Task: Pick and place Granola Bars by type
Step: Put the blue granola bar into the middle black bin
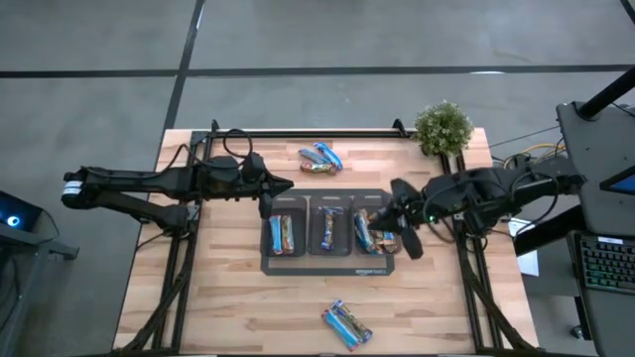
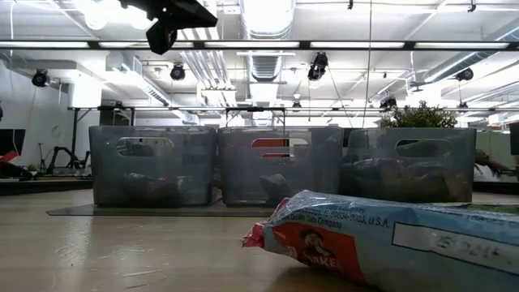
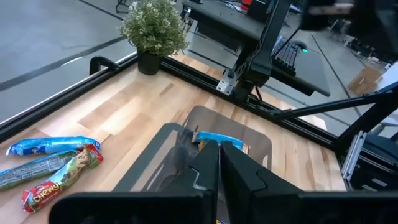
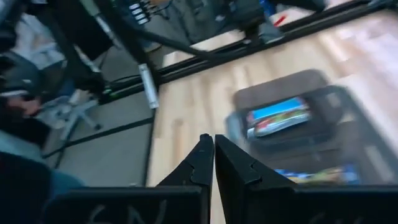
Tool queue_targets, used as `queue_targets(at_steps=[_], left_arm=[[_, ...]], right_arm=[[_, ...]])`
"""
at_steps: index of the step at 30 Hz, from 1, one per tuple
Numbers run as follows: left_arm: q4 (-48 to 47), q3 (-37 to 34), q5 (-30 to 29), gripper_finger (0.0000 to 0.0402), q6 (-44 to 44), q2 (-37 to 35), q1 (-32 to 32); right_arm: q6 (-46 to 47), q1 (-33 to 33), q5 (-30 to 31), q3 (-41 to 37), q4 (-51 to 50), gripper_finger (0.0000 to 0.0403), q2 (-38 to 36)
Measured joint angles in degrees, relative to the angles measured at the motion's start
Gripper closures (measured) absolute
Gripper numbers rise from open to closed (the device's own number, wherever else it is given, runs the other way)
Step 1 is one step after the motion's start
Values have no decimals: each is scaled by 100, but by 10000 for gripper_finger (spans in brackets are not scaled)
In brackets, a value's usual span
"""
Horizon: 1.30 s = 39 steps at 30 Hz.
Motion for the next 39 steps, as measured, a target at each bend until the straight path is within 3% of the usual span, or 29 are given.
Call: queue_targets(at_steps=[10,21,28,39], left_arm=[[-246,2,24,402,136,-121,0],[-247,2,275,402,314,-183,0],[-377,2,680,402,92,-219,-2],[-490,4,678,402,117,-371,-2]], right_arm=[[1981,846,-121,575,39,394,940],[3855,1384,24,712,-1,387,2027],[4480,1575,64,712,7,312,2395],[4263,1733,55,697,45,175,2769]])
